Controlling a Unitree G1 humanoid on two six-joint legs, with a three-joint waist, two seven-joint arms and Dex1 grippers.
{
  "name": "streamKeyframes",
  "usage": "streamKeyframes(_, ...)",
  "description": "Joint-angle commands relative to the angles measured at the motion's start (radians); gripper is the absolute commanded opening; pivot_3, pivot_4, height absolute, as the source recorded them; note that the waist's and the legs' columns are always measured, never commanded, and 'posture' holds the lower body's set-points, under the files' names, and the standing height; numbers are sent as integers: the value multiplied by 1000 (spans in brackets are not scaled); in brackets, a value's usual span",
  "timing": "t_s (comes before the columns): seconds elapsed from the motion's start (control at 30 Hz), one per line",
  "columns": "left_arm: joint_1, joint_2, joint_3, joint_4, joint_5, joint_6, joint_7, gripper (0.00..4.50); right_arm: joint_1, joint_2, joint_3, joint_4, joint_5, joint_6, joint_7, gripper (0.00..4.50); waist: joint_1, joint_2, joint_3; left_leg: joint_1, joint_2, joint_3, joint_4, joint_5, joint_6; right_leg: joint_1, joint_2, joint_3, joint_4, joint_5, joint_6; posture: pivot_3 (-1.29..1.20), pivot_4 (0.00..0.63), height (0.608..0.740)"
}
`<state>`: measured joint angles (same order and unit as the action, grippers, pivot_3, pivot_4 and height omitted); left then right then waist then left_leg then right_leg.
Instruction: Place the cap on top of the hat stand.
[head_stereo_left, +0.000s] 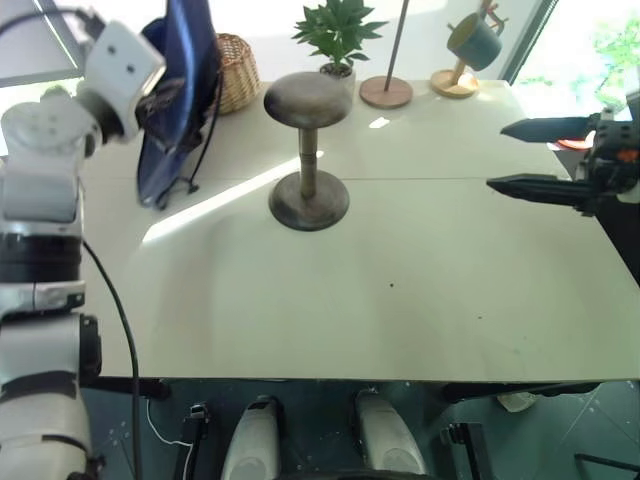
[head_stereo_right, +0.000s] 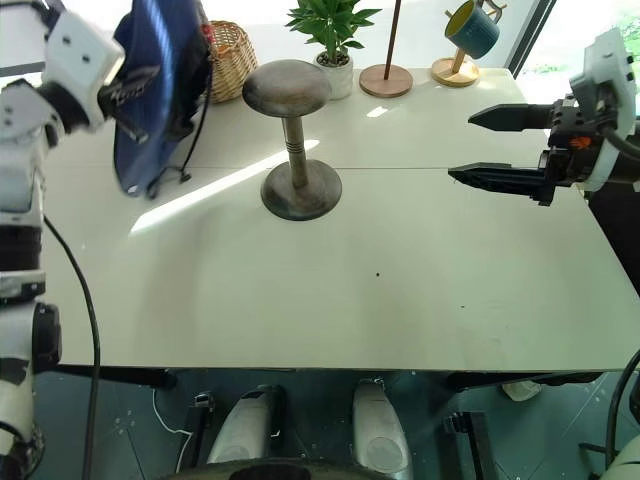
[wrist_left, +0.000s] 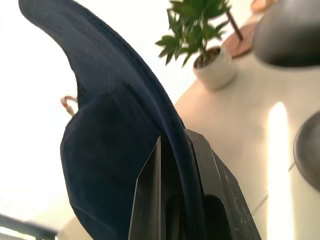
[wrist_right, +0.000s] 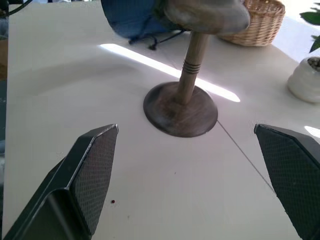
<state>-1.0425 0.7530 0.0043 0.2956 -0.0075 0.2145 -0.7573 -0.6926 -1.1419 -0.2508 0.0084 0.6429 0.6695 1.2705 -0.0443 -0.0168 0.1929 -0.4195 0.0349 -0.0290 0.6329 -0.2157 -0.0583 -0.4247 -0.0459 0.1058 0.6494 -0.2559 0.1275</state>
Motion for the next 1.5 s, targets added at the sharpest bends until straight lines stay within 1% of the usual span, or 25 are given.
streamKeyframes(0.03,-85,-31,-17,-21,-6,-54,-14,100,-16,-30,-60,8,0,-16,-15,4500,0,0,0,0,0,0,0,0,0,0,0,0,0,0,0,0,150,740)
streamKeyframes(0.17,-124,-98,-55,-105,-25,-118,-56,100,4,-49,-98,29,-4,-13,-29,4500,0,0,0,0,0,0,0,0,0,0,0,0,0,0,0,0,150,740)
streamKeyframes(0.3,-120,-118,-88,-173,-8,-235,-94,100,26,-63,-134,39,-2,1,-39,4500,0,0,0,0,0,0,0,0,0,0,0,0,0,0,0,0,150,740)
streamKeyframes(0.33,-115,-112,-103,-188,1,-304,-115,100,35,-66,-144,40,-2,4,-43,4500,1,0,0,0,0,0,0,0,0,0,0,0,0,0,0,0,150,740)
streamKeyframes(0.4,-106,-87,-137,-190,56,-479,-131,100,56,-70,-164,39,-2,5,-51,4500,1,0,0,0,0,0,0,0,0,0,0,0,0,0,0,0,150,740)
streamKeyframes(0.47,-98,-41,-175,-150,142,-672,-127,100,70,-67,-180,37,3,13,-66,4500,1,0,0,0,0,0,0,0,0,0,0,0,0,0,0,0,150,740)
streamKeyframes(0.5,-89,-3,-194,-118,201,-777,-117,100,78,-64,-188,34,6,16,-73,4500,0,0,0,0,0,0,0,0,0,0,0,0,0,0,0,0,150,740)
streamKeyframes(0.57,-72,52,-216,-70,275,-920,-98,100,91,-60,-201,28,11,21,-83,4500,-3,1,0,0,0,0,0,0,0,0,0,1,0,0,0,0,150,740)
streamKeyframes(0.67,-54,92,-229,-30,322,-1047,-72,100,103,-58,-213,20,17,25,-92,4500,-2,1,0,1,0,1,0,0,0,0,0,2,1,0,0,0,150,740)
streamKeyframes(0.8,28,145,-231,-10,456,-1222,10,100,121,-58,-217,22,22,25,-97,4500,0,1,0,1,0,1,0,0,0,0,-1,2,0,0,0,0,150,740)
streamKeyframes(1.03,81,181,-214,-13,548,-1351,113,100,141,-97,-201,62,-8,-14,-56,4500,3,1,0,0,0,1,1,0,0,0,-1,2,1,0,0,0,150,740)
streamKeyframes(1.13,61,185,-200,-13,581,-1395,163,100,134,-97,-194,83,-16,-24,-53,4500,2,1,0,0,0,1,2,0,0,0,-1,2,0,0,0,0,150,740)
streamKeyframes(1.23,62,200,-211,12,632,-1418,189,100,133,-89,-190,74,-13,-22,-55,4500,1,1,0,0,0,1,2,0,0,0,-1,2,1,0,0,0,150,740)
streamKeyframes(1.3,88,206,-222,25,655,-1432,206,100,139,-86,-192,63,-8,-19,-52,4500,0,1,0,0,0,1,2,0,0,0,-1,2,1,0,0,0,150,740)
streamKeyframes(1.5,189,184,-252,48,689,-1412,245,100,141,-101,-178,69,-29,-33,-38,4500,0,2,-1,1,0,1,1,0,0,0,0,2,1,0,0,0,150,740)
